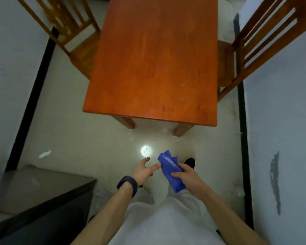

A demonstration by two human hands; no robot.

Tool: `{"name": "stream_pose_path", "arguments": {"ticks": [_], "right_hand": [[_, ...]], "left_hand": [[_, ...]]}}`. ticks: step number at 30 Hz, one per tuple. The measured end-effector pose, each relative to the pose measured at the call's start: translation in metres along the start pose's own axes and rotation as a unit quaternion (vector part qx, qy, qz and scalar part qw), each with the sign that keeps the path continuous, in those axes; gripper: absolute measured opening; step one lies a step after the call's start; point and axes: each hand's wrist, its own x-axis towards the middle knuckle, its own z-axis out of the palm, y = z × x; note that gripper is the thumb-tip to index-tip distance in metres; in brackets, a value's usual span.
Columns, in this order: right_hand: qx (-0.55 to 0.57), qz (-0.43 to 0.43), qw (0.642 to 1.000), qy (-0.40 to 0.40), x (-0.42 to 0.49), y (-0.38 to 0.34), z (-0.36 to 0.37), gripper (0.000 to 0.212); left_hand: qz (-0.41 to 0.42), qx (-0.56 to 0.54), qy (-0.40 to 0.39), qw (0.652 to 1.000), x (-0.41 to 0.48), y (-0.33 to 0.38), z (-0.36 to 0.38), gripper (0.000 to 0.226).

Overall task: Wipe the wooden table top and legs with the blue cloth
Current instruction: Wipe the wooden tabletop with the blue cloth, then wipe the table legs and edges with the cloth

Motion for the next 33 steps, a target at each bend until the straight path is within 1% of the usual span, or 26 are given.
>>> {"name": "stream_pose_path", "arguments": {"ticks": [2, 4, 6, 8, 10, 11, 13, 15, 16, 18, 20, 21, 22, 25, 26, 28, 33], "right_hand": [[-0.044, -0.014, 0.999, -0.021, 0.0, 0.011, 0.037, 0.045], [-0.082, -0.003, 0.996, -0.047, -0.001, 0.026, 0.073, 0.048], [-0.107, 0.015, 0.992, -0.064, -0.01, 0.036, 0.109, 0.042], [-0.114, 0.018, 0.991, -0.069, -0.019, 0.043, 0.134, 0.028], [-0.129, 0.026, 0.989, -0.068, -0.018, 0.052, 0.149, 0.03], [-0.147, 0.029, 0.987, -0.066, -0.014, 0.059, 0.154, 0.033], [-0.222, 0.021, 0.973, -0.066, -0.003, 0.068, 0.16, 0.037], [-0.28, 0.014, 0.957, -0.075, 0.013, 0.073, 0.164, 0.032], [-0.291, 0.014, 0.954, -0.075, 0.021, 0.075, 0.166, 0.029], [-0.292, 0.017, 0.954, -0.063, 0.043, 0.076, 0.167, 0.027], [-0.25, 0.016, 0.966, -0.058, 0.067, 0.078, 0.162, 0.022], [-0.223, 0.009, 0.973, -0.059, 0.08, 0.081, 0.16, 0.021], [-0.2, 0.007, 0.978, -0.065, 0.092, 0.082, 0.156, 0.022], [-0.123, -0.011, 0.985, -0.119, 0.14, 0.091, 0.136, 0.04], [-0.109, -0.024, 0.985, -0.133, 0.156, 0.095, 0.128, 0.047], [-0.104, -0.056, 0.983, -0.143, 0.189, 0.106, 0.11, 0.053], [-0.118, -0.134, 0.982, -0.068, 0.265, 0.132, 0.072, 0.05]], "left_hand": [[0.0, -0.035, -0.014, 0.999, 0.001, -0.027, -0.019, 0.076], [-0.001, -0.082, -0.016, 0.996, 0.001, -0.056, -0.034, 0.064], [-0.01, -0.119, 0.003, 0.993, 0.0, -0.088, -0.044, 0.048], [-0.023, -0.12, 0.025, 0.992, 0.002, -0.116, -0.047, 0.043], [-0.032, -0.12, 0.042, 0.991, 0.003, -0.135, -0.05, 0.038], [-0.036, -0.121, 0.05, 0.991, 0.006, -0.145, -0.052, 0.037], [-0.046, -0.101, 0.077, 0.991, 0.012, -0.164, -0.055, 0.043], [-0.058, -0.082, 0.098, 0.99, 0.021, -0.176, -0.058, 0.052], [-0.061, -0.098, 0.09, 0.989, 0.028, -0.18, -0.06, 0.053], [-0.073, -0.187, 0.046, 0.979, 0.04, -0.182, -0.062, 0.047], [-0.076, -0.253, -0.003, 0.964, 0.054, -0.178, -0.063, 0.038], [-0.068, -0.269, -0.01, 0.961, 0.066, -0.177, -0.062, 0.039], [-0.054, -0.28, 0.0, 0.959, 0.081, -0.178, -0.06, 0.039], [0.0, -0.244, 0.063, 0.968, 0.137, -0.175, -0.053, 0.025], [0.011, -0.241, 0.07, 0.968, 0.156, -0.173, -0.05, 0.023], [0.027, -0.245, 0.068, 0.967, 0.192, -0.168, -0.043, 0.025], [0.064, -0.226, 0.054, 0.971, 0.267, -0.153, -0.021, 0.036]]}}
